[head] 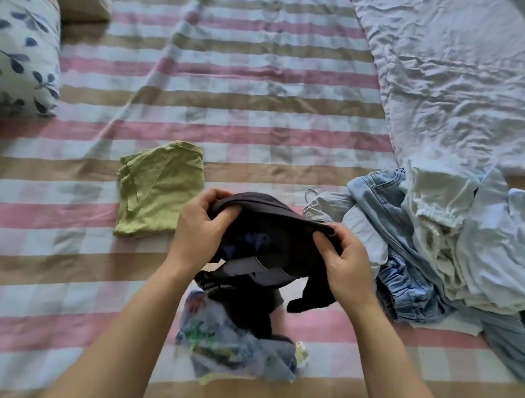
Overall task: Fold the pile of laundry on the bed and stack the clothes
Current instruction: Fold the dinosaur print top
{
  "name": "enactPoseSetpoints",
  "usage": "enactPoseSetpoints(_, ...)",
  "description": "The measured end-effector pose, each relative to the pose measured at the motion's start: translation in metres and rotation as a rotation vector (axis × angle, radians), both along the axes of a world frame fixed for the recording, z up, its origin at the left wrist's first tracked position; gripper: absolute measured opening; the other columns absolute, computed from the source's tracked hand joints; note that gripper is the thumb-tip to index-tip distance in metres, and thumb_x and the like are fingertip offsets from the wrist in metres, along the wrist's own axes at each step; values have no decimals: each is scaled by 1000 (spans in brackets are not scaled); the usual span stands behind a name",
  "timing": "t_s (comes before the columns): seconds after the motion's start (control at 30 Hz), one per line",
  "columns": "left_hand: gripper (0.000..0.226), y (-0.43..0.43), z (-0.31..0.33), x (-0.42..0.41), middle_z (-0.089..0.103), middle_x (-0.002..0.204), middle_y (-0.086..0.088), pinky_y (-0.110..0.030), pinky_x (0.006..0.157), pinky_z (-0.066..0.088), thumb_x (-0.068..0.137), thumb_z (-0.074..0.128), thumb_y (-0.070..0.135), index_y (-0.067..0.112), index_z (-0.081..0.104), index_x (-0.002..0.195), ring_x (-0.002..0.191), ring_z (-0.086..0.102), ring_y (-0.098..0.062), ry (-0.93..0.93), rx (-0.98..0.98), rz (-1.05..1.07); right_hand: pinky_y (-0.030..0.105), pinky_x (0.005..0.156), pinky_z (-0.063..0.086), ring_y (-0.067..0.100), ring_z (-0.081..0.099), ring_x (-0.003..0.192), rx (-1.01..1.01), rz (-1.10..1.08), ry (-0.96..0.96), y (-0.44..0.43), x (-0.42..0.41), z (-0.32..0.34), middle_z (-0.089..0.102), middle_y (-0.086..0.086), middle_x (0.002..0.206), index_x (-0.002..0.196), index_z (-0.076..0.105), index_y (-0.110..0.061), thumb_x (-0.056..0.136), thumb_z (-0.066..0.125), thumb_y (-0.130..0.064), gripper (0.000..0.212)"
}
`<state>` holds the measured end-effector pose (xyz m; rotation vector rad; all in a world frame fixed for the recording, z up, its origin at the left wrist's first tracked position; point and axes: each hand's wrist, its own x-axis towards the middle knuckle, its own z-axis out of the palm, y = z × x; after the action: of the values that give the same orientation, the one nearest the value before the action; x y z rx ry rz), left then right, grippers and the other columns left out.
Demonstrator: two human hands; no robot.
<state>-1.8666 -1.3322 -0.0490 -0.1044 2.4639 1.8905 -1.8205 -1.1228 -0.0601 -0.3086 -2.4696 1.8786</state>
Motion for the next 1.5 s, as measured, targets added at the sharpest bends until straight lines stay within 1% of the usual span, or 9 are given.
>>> enactPoseSetpoints(0.33,35,2,-80,18,66,103,-14,-40,84,52,78,69,3,10,57,109,93,63,-28,-413,24,-2,29,77,43,21,61,89,176,-75,-208,-21,-15,-76,65,3,90,98,64,-7,88,56,-7,12)
enactPoseSetpoints(0.43,67,-2,-111,40,56,127,-8,-41,103,39,73,76,14,14,46,132,119,51,-25,-421,-286,-111,32,94,42,23,54,113,238,101,-324,-32,2,-101,62,5,117,121,57,-11,88,59,-20,34)
enactPoseSetpoints(0.57,91,-14,-141,63,25,151,-7,-40,111,25,72,76,29,23,24,146,138,19,-26,-457,-734,-289,38,112,24,21,20,138,553,407,-420,-44,27,-134,21,0,153,147,19,-27,77,69,-41,87)
enactPoseSetpoints(0.63,85,-16,-149,65,26,149,-9,-40,106,32,76,71,19,24,23,146,134,23,-29,-488,-797,-252,39,109,29,23,18,138,702,390,-444,-49,32,-148,10,0,155,148,8,-31,79,68,-35,92)
enactPoseSetpoints(0.73,66,-16,-159,58,54,126,-15,-34,91,41,76,55,-6,14,41,138,116,47,-33,-390,-754,-184,36,94,39,24,38,124,827,253,-350,-48,26,-163,36,0,145,145,24,-29,83,62,-20,73)
enactPoseSetpoints(0.9,39,-14,-143,50,67,80,-5,-15,65,39,69,60,-12,9,67,100,78,64,-21,-331,-518,-73,27,72,42,27,61,96,423,19,-310,-27,4,-147,68,6,100,111,63,-19,79,62,-11,33)
enactPoseSetpoints(1.1,28,22,-71,32,69,74,9,-9,60,44,75,71,-1,26,66,83,65,62,3,-158,-131,-100,14,71,42,7,60,85,36,-111,-105,25,11,-73,62,-7,91,97,50,-25,73,72,-4,38)
enactPoseSetpoints(1.23,29,89,-25,13,70,76,9,-10,63,44,78,67,1,29,65,83,70,63,0,-64,-71,-244,24,72,52,9,66,83,-75,-188,-49,81,18,-23,69,-7,87,96,59,-27,79,68,-4,31)
enactPoseSetpoints(1.5,21,255,-3,-19,67,78,10,-16,70,46,77,68,7,19,67,94,74,63,-4,-13,-49,-322,-1,67,42,-18,58,85,26,-487,68,210,19,14,60,-23,98,113,49,-32,81,67,-9,43)
